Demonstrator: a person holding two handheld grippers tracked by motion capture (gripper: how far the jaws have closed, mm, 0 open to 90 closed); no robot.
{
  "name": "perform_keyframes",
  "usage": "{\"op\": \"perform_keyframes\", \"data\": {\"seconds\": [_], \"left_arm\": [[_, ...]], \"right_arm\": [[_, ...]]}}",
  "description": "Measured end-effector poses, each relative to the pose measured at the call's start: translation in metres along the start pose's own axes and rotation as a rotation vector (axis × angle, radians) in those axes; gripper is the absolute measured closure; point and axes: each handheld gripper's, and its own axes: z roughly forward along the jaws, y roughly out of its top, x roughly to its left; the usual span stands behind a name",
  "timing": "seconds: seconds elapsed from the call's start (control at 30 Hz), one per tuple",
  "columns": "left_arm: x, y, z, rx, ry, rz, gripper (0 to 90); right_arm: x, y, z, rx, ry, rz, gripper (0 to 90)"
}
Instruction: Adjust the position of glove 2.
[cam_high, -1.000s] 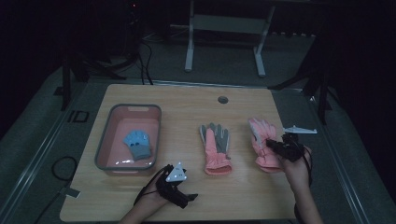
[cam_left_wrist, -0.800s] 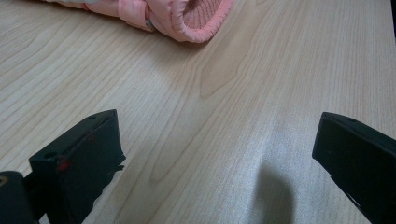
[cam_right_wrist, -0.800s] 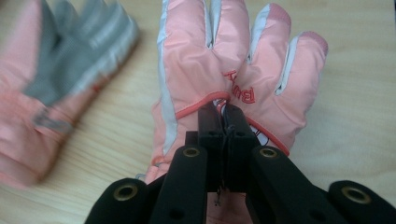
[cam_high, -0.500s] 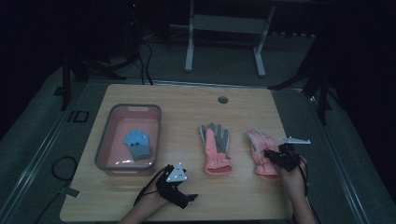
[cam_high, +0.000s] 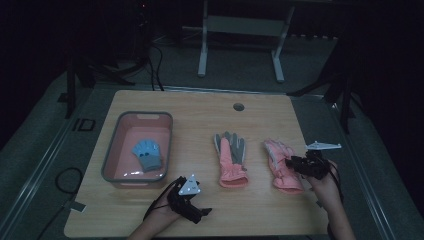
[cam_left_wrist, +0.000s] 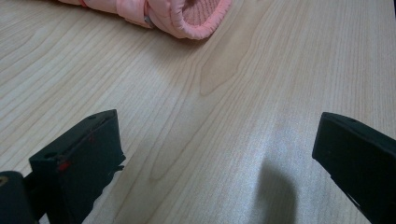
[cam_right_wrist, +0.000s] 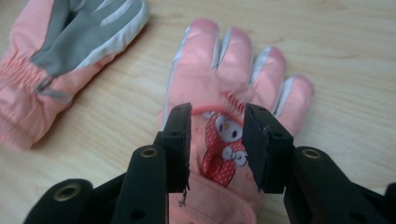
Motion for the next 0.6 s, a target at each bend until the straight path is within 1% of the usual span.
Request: {"op": "perform_keyframes", "data": {"seconds": [0.03,0.17,0.2,0.23,0.3,0.33,0.37,0.4,0.47,0.5,0.53,0.57,0.6], "left_arm": [[0.000,0.000,0.000,0.000,-0.001,0.000,1.7],[0.000,0.000,0.000,-0.001,0.000,-0.001,1.7],[0.000,0.000,0.000,0.000,0.000,0.001,1.7],[0.000,0.000,0.000,0.000,0.000,0.001,1.7],[0.000,0.000,0.000,0.000,0.001,0.000,1.6],[0.000,0.000,0.000,0.000,0.000,0.000,1.6],[0.000,0.000,0.000,0.000,0.001,0.001,1.7],[0.000,0.000,0.000,0.001,0.001,0.002,1.7],[0.000,0.000,0.000,0.001,0.000,0.003,1.7],[0.000,0.000,0.000,0.001,0.000,0.003,1.7],[0.000,0.000,0.000,0.001,-0.001,0.002,1.7],[0.000,0.000,0.000,0.001,-0.001,0.002,1.6],[0.000,0.000,0.000,0.001,-0.001,0.002,1.7]], "right_arm": [[-0.002,-0.003,0.002,0.018,-0.003,-0.012,60.7],[-0.004,-0.006,0.005,0.026,0.006,-0.011,60.1],[-0.008,-0.011,0.010,0.036,0.013,0.012,59.5],[-0.008,-0.012,0.012,0.038,0.014,0.014,59.3],[-0.009,-0.014,0.016,0.054,-0.007,0.009,58.9],[-0.009,-0.014,0.016,0.054,-0.007,0.009,58.9],[-0.011,-0.015,0.021,0.069,0.009,0.026,62.9],[-0.012,-0.015,0.023,0.079,0.022,0.035,64.8],[-0.012,-0.014,0.025,0.089,0.036,0.039,73.5],[-0.010,-0.014,0.025,0.096,0.037,0.035,79.6],[-0.008,-0.013,0.026,0.105,0.038,0.037,83.6],[-0.006,-0.013,0.026,0.104,0.024,0.039,85.5],[-0.006,-0.013,0.026,0.104,0.024,0.039,85.5]]}}
